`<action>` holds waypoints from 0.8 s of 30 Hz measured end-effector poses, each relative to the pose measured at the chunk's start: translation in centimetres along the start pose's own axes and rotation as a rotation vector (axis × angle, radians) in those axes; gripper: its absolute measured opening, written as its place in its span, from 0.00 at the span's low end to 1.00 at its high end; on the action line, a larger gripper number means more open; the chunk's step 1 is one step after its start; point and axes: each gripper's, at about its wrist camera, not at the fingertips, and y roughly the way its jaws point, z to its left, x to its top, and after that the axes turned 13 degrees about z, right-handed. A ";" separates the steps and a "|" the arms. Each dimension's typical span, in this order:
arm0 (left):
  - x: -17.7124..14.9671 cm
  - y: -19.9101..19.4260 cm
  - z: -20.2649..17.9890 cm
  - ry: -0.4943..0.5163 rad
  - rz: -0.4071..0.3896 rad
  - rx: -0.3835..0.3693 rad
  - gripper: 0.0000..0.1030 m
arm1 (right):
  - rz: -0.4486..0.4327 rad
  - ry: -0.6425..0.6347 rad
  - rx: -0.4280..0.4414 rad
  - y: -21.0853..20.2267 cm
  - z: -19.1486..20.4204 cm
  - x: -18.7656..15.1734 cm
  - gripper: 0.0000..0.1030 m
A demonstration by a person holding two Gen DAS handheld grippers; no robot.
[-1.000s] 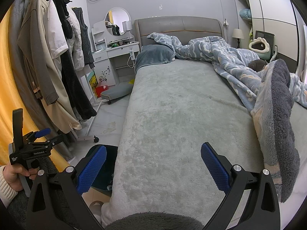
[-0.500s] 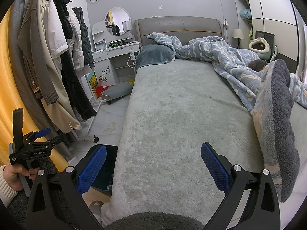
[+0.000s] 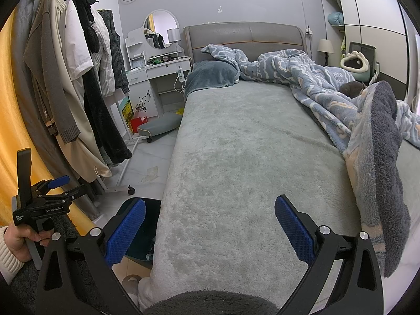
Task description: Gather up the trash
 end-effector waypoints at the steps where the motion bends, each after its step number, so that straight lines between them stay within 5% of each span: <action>1: -0.1 0.0 -0.1 0.000 0.000 0.000 0.97 | 0.000 0.000 0.000 0.0 0.0 0.0 0.97; 24: -0.1 0.0 -0.1 -0.001 0.001 0.000 0.97 | 0.001 0.000 0.000 0.0 0.0 0.0 0.97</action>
